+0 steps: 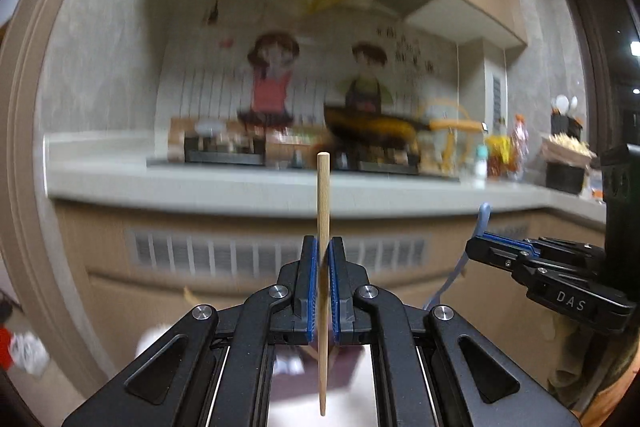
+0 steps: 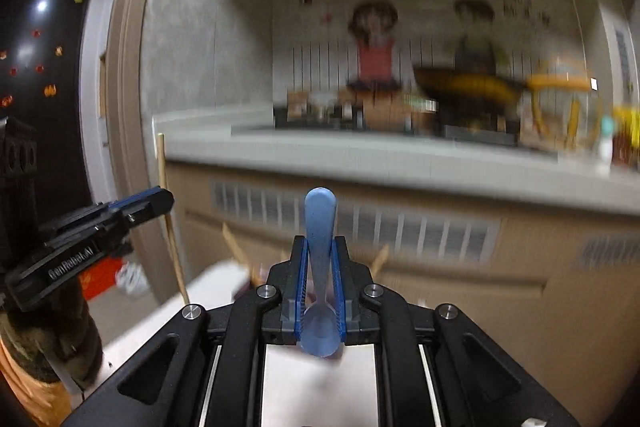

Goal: Organize utensils
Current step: 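Lift the blue spoon and chopstick over the purple caddy and release both inside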

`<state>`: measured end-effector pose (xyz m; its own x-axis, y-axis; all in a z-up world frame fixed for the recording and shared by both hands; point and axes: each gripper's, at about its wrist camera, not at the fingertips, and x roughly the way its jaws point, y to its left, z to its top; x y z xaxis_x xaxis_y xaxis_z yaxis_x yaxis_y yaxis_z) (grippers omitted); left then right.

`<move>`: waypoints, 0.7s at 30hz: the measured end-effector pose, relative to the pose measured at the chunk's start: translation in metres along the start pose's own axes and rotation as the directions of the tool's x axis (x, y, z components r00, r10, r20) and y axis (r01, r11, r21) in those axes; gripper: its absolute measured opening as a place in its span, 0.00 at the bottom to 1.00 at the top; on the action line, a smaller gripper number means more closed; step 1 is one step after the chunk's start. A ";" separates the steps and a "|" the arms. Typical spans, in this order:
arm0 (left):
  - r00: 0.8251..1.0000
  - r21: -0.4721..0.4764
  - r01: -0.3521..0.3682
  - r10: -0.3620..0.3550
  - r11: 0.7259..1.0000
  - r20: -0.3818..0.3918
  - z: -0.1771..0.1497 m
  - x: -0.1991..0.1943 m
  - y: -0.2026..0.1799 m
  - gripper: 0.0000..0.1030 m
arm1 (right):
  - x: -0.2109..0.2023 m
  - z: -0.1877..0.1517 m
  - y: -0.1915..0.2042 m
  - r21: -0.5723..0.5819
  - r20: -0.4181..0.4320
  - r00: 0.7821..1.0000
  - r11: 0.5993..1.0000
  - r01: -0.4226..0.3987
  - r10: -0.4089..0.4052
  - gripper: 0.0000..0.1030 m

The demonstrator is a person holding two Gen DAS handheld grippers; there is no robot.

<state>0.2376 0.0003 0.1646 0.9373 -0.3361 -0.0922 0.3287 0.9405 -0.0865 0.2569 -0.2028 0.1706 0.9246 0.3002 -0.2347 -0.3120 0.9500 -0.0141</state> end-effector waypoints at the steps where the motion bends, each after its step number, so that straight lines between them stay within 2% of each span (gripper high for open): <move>1: 1.000 0.001 -0.005 0.005 1.000 0.019 0.007 0.006 0.003 0.06 | 0.007 0.009 -0.001 0.003 0.015 1.000 1.000 0.003 -0.003 0.11; 5: 0.997 0.026 -0.041 0.039 0.999 0.069 0.018 0.032 0.012 0.06 | 0.038 0.021 -0.004 0.008 0.025 1.000 1.000 0.002 -0.002 0.11; 10: 0.995 0.047 -0.064 0.060 0.997 0.084 0.005 0.070 0.025 0.06 | 0.088 0.005 -0.007 0.024 -0.036 0.999 1.000 -0.008 0.009 0.11; 15: 0.997 -0.025 -0.070 0.070 0.997 -0.033 -0.030 0.121 0.057 0.06 | 0.130 -0.024 -0.008 0.029 -0.105 0.994 1.000 0.001 0.002 0.11; 17: 0.994 -0.069 -0.074 0.068 0.995 -0.086 -0.048 0.140 0.071 0.06 | 0.147 -0.038 -0.006 0.012 -0.137 0.991 1.000 0.017 -0.016 0.11; 21: 0.978 -0.101 -0.087 0.066 0.991 -0.197 -0.084 0.172 0.087 0.06 | 0.175 -0.062 -0.009 0.033 -0.224 0.975 0.999 0.000 0.007 0.11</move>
<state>0.4177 0.0202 0.0580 0.9159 -0.2765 -0.2909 0.2323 0.9563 -0.1776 0.4077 -0.1640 0.0698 0.8501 0.2799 -0.4461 -0.3042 0.9524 0.0179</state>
